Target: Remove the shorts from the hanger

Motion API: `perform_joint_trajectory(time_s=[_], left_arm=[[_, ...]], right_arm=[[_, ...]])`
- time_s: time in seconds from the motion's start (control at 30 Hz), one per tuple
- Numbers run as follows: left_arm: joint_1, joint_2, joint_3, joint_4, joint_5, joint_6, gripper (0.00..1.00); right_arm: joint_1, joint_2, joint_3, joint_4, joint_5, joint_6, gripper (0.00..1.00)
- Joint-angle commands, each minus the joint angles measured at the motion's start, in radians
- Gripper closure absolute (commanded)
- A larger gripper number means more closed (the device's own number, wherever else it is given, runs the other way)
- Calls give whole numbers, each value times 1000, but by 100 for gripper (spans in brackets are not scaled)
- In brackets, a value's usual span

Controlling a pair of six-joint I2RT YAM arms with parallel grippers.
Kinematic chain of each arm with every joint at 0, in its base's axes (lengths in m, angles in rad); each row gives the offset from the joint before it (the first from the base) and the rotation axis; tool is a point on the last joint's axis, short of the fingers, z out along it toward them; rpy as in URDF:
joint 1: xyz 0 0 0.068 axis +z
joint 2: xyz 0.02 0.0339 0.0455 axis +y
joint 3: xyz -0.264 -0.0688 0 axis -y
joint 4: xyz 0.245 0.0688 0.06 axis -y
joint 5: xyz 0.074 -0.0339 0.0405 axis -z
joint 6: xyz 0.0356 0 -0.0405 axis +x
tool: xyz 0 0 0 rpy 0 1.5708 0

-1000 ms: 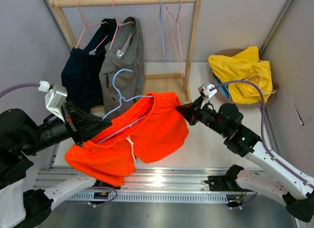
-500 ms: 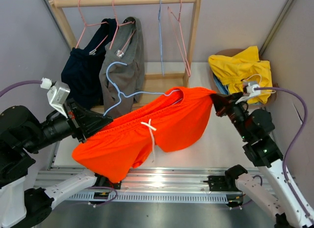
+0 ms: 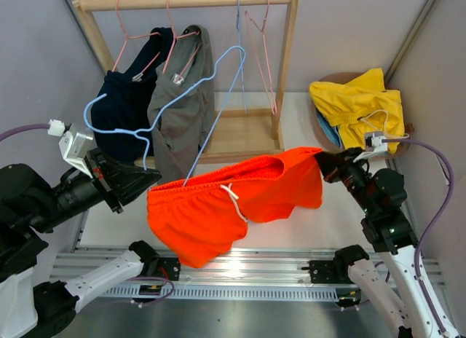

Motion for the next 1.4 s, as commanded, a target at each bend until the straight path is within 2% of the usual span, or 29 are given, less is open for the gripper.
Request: perform_joint_trajectory(time_s=[0.0, 0.03, 0.1, 0.13, 0.27, 0.33, 0.43, 0.53, 0.57, 0.6, 0.63, 0.7, 0.8, 0.83, 0.9, 0.93, 1.03, 1.1, 1.17, 1.3, 1.33, 1.37], left_arm=[[-6, -6, -1, 69, -57, 18, 100], [-6, -2, -15, 77, -83, 22, 100], [-6, 29, -22, 86, -199, 45, 100], [-6, 46, -27, 83, -249, 76, 100], [-6, 156, -42, 43, -516, 131, 100], [-6, 193, -61, 28, -601, 127, 100], [-6, 157, -128, 64, -564, 102, 100], [-6, 120, -169, 72, -544, 85, 100], [-6, 115, -185, 69, -536, 84, 100], [-6, 111, -197, 64, -530, 82, 100], [-4, 101, -209, 64, -524, 82, 100], [-6, 94, -214, 61, -513, 84, 100], [-6, 98, -223, 57, -504, 90, 100], [-6, 98, -225, 67, -496, 90, 100], [-6, 106, -251, 83, -465, 92, 100], [-6, 110, -252, 92, -464, 95, 100], [-6, 129, -268, 113, -458, 105, 100], [-6, 141, -275, 118, -455, 111, 100], [-6, 140, -288, 123, -461, 116, 100], [-6, 149, -324, 161, -476, 121, 100], [-6, 169, -326, 166, -475, 121, 100], [-6, 179, -317, 172, -470, 121, 100]], right_arm=[[99, -37, -45, 57, 17, 27, 100], [222, -40, -44, 51, 71, -9, 100], [373, -43, -9, -1, 198, -62, 100], [518, -40, 11, -29, 373, -103, 100], [744, -57, 119, -86, 696, -170, 100], [774, -49, 215, -73, 755, -212, 100], [774, 60, 419, -77, 846, -354, 100], [771, 201, 609, 6, 951, -580, 100], [769, 231, 648, 101, 974, -653, 100], [754, 289, 685, 147, 982, -781, 100], [742, 320, 772, 187, 973, -839, 100], [666, 388, 884, 232, 917, -943, 100], [505, 537, 1099, 174, 800, -965, 100], [325, 624, 1151, 148, 693, -895, 100], [91, 721, 1329, 7, 526, -742, 100], [-153, 768, 1375, -32, 331, -558, 100], [-484, 958, 1409, -14, 83, -293, 100], [-559, 1017, 1350, 12, 21, -241, 100], [-583, 1060, 1285, 41, -2, -228, 100], [-584, 1078, 996, 178, -54, -163, 100], [-582, 1085, 913, 198, -68, -154, 98], [-581, 1100, 897, 174, -69, -146, 88]])
